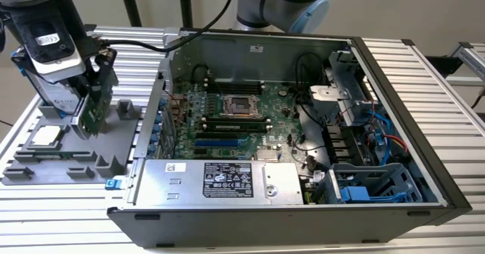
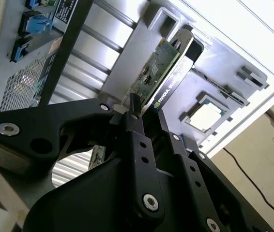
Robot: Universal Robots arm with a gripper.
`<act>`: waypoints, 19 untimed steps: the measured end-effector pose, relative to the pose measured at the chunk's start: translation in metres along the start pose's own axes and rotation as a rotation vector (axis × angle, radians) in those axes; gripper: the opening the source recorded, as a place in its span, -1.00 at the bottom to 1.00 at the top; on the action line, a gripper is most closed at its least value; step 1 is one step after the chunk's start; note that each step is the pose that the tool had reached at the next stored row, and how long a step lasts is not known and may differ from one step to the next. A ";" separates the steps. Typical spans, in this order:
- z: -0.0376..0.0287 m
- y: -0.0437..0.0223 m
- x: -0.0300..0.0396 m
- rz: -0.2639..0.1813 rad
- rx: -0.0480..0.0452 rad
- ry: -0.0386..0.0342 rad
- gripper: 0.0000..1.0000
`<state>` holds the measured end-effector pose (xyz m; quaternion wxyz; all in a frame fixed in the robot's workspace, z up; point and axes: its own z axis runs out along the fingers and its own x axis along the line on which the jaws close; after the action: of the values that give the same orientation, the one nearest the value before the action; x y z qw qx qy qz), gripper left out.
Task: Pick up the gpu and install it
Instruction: 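Pick up the gpu and move the gpu toward the slot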
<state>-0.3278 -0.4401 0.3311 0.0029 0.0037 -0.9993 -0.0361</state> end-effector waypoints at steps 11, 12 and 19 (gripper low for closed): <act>-0.0043 0.0003 -0.0001 0.000 0.0000 0.0000 -1.00; -0.0048 0.0003 -0.0001 0.000 0.0000 0.0000 -1.00; -0.0093 0.0006 0.0000 0.000 0.0000 0.0001 -1.00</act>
<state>-0.3278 -0.4402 0.3405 0.0029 0.0038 -0.9993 -0.0361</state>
